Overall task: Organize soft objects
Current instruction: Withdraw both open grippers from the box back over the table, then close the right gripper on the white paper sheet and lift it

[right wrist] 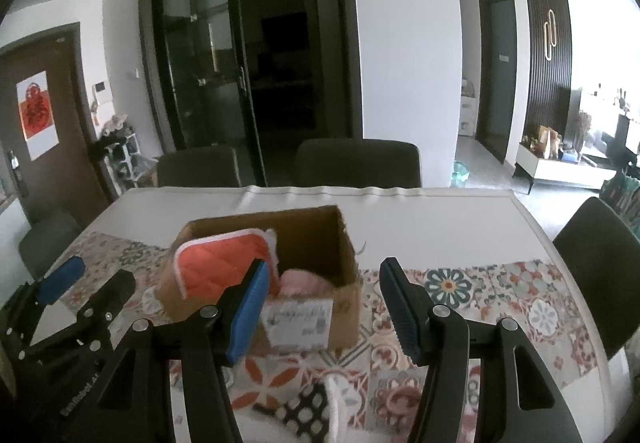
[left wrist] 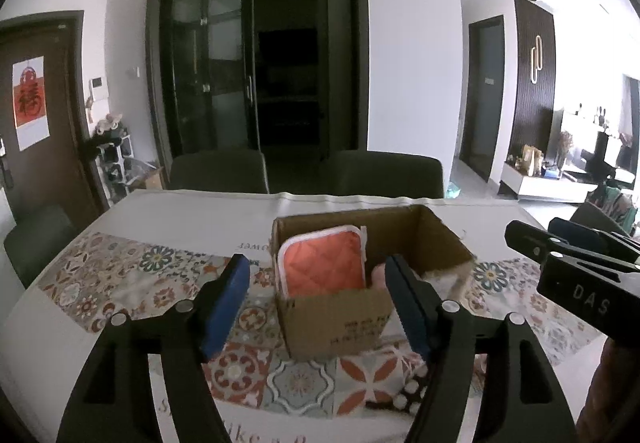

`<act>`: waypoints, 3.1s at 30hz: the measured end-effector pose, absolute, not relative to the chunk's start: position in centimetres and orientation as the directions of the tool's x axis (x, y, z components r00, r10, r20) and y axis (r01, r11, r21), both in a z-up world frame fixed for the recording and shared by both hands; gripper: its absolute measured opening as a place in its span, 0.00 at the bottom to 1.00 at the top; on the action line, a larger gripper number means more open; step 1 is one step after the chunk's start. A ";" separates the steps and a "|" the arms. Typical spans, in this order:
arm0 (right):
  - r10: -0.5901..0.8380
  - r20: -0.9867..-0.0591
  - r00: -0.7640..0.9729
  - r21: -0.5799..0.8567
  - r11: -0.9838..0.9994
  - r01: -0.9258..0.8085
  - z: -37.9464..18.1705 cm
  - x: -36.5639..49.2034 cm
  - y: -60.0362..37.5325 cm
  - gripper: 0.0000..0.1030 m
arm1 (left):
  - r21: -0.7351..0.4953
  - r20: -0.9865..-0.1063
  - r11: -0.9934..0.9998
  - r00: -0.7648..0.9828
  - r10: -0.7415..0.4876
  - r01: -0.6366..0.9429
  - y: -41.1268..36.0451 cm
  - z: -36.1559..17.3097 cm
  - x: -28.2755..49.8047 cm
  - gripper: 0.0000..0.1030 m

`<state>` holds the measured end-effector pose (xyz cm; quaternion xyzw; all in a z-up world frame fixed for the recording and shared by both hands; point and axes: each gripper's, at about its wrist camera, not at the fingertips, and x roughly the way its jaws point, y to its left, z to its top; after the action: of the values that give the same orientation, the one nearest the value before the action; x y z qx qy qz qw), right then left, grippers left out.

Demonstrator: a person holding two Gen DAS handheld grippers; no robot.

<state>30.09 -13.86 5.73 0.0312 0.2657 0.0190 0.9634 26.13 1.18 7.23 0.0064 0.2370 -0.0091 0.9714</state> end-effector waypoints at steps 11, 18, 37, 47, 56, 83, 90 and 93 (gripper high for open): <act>0.058 -0.500 0.864 0.060 0.998 -0.032 3.6 21.4 -13.6 0.57 | -0.018 -0.486 0.999 0.873 -0.039 0.035 0.9 5.0 18.2 0.68; 0.042 -0.512 0.858 0.061 0.998 -0.013 1.8 18.0 -14.5 0.57 | 0.000 -0.509 0.999 0.860 -0.045 0.053 -0.1 3.0 15.1 0.68; 0.034 -0.631 0.775 0.119 0.991 0.054 -6.0 14.0 -18.8 0.57 | 0.018 -0.582 0.992 0.809 -0.088 0.121 -3.3 -3.5 10.3 0.71; 0.041 -0.682 0.730 0.092 0.995 0.029 -9.8 14.8 -18.6 0.57 | 0.014 -0.651 0.993 0.755 -0.083 0.121 -3.3 -7.4 11.5 0.71; 0.067 -0.746 0.663 0.088 0.996 -0.001 -12.9 17.7 -17.9 0.57 | 0.015 -0.703 0.996 0.709 -0.049 0.083 -2.6 -10.0 13.6 0.71; 0.013 -0.821 0.571 0.012 1.000 -0.006 -16.9 23.8 -16.7 0.56 | 0.006 -0.735 0.999 0.678 -0.032 0.053 -2.6 -12.1 17.0 0.71; 0.028 -0.816 0.578 0.022 1.000 -0.018 -16.7 23.5 -16.6 0.20 | 0.003 -0.727 0.999 0.686 -0.030 0.048 -2.4 -11.9 16.7 0.71; 0.065 -0.817 0.574 0.061 0.998 -0.025 -16.6 23.3 -16.8 0.15 | 0.000 -0.722 0.999 0.691 -0.034 0.050 -2.4 -11.7 16.5 0.71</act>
<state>23.31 -16.77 -16.62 0.0215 0.4610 0.0253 0.8868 16.54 -2.41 -11.70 0.0099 0.3926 -0.0229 0.9194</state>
